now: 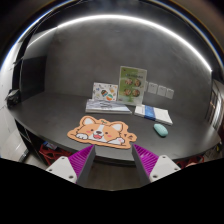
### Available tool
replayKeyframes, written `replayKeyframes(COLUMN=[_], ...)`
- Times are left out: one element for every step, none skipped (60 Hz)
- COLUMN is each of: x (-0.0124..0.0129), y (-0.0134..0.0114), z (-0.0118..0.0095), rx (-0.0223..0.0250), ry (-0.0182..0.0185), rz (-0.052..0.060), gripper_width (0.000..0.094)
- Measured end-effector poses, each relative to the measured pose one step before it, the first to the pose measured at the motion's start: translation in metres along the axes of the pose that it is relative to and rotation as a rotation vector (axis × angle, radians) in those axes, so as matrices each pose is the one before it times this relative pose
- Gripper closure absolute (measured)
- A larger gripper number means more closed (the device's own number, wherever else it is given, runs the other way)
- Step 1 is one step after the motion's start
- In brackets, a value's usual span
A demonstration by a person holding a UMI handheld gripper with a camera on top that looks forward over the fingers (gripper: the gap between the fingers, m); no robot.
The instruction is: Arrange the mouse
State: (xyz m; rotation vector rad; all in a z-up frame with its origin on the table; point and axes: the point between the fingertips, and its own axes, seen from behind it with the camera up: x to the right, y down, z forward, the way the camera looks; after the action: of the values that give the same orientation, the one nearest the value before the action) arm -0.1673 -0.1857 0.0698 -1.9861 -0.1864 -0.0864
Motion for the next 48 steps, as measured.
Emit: replayKeyframes(x=[0.00068, 0.00133, 0.00203, 0.00443, 0.00408, 0.00505, 0.00164, 0.01075, 0.00873, 0.00942, 0.0107, 0.01101, 0.01224, 0.01328, 0.01361, 0.01346, 0.01359, 0.01268, 0.01167, 0.01093, 0.01071, 0.01054, 0.01046, 0.00828, 0.00845, 0.00822, 0.00723, 0.00541, 0.00463, 0.00477, 0.00487, 0.00592, 0.00623, 0.0054, 0.00485, 0.00412, 0.00342, 0.00285, 0.00238, 0.00209, 0.00185, 0.00111, 0.00041, 0.0004, -0.0001, -0.00026, -0.00014, -0.00002], y=[0.00049, 0.00076, 0.00087, 0.00071, 0.00082, 0.00085, 0.00056, 0.00065, 0.00021, 0.00061, 0.00038, 0.00006, -0.00007, -0.00022, -0.00032, -0.0004, -0.00091, -0.00044, -0.00031, -0.00073, -0.00071, -0.00087, -0.00142, 0.00249, -0.00028, -0.00002, 0.00111, 0.00159, 0.00156, 0.0016, 0.00078, 0.00038, -0.00001, -0.00036, -0.00069, -0.00124, -0.00207, -0.00235, -0.00214, -0.00129, -0.00095, -0.00039, 0.00015, 0.00066, 0.00074, 0.00109, 0.00085, 0.00074], z=[0.00027, 0.00037, 0.00053, 0.00061, 0.00106, 0.0012, 0.00146, 0.00151, 0.00253, 0.00224, 0.00268, 0.00336, 0.00368, 0.00382, 0.00477, 0.00546, 0.00614, 0.00687, 0.00713, 0.00744, 0.00754, 0.00741, 0.00776, 0.01108, 0.0077, 0.00789, 0.00735, 0.00715, 0.00645, 0.00586, 0.00516, 0.0047, 0.00446, 0.00378, 0.00363, 0.00323, 0.00305, 0.00318, 0.0036, 0.00377, 0.004, 0.0044, 0.00414, 0.00383, 0.00371, 0.00353, 0.00334, 0.0034], rx=[-0.0009, -0.00083, -0.00031, 0.00084, 0.00056, -0.00007, 0.00056, -0.00226, -0.00059, 0.00072, 0.00091, 0.00133, 0.00206, 0.00192, 0.00216, 0.00267, 0.00268, 0.0013, 0.00067, 0.00076, 0.00097, 0.00176, 0.00307, 0.01124, -0.00062, -0.00356, -0.0069, -0.01087, -0.01235, -0.01288, -0.01239, -0.0099, -0.00817, -0.00691, -0.00527, -0.00278, 0.00005, 0.00229, 0.00317, 0.00099, -0.00125, -0.00372, -0.00586, -0.00744, -0.00829, -0.00783, -0.00614, -0.00509], ry=[-0.00403, -0.00489, -0.00524, -0.00584, -0.00625, -0.00744, -0.00702, -0.00929, -0.00482, -0.00283, -0.00053, 0.00181, 0.00333, 0.00551, 0.00671, 0.0065, 0.00493, 0.00158, -0.00201, -0.0043, -0.00455, -0.00292, -0.00202, 0.00016, -0.00625, -0.00536, -0.00762, -0.01108, -0.01233, -0.01171, -0.00841, -0.00401, -0.00087, -0.00016, -0.00091, -0.00239, -0.00359, -0.0052, -0.00602, -0.0059, -0.00564, -0.00607, -0.00672, -0.00698, -0.00578, -0.00499, -0.00459, -0.00314], rz=[-0.0035, -0.0024, -0.001, 0.0, 0.0011, 0.0006, 0.0024, -0.0006, -0.0003, -0.0008, -0.0009, -0.001, -0.0005, 0.0, 0.0018, 0.0032, 0.0038, 0.0039, 0.0022, 0.0012, 0.0016, 0.0034, 0.0061, 0.0095, 0.0108, 0.0124, 0.0143, 0.0146, 0.0134, 0.011, 0.0088, 0.0074, 0.0072, 0.0064, 0.006, 0.0067, 0.0082, 0.0084, 0.0094, 0.0102, 0.0094, 0.0083, 0.0055, 0.0029, 0.0018, 0.0003, -0.0027, -0.0043], gripper_width=[0.0172, 0.0174, 0.0173, 0.0173, 0.0172, 0.0172, 0.0174, 0.0173, 0.0173, 0.0172, 0.0172, 0.0172, 0.0172, 0.0171, 0.0172, 0.0171, 0.0172, 0.0173, 0.0174, 0.0175, 0.0174, 0.0173, 0.0172, 0.0169, 0.0174, 0.0179, 0.0181, 0.018, 0.0179, 0.018, 0.018, 0.0181, 0.0181, 0.0179, 0.0179, 0.0179, 0.0178, 0.0178, 0.0179, 0.0177, 0.0179, 0.018, 0.0181, 0.0181, 0.0181, 0.0178, 0.0177, 0.0179])
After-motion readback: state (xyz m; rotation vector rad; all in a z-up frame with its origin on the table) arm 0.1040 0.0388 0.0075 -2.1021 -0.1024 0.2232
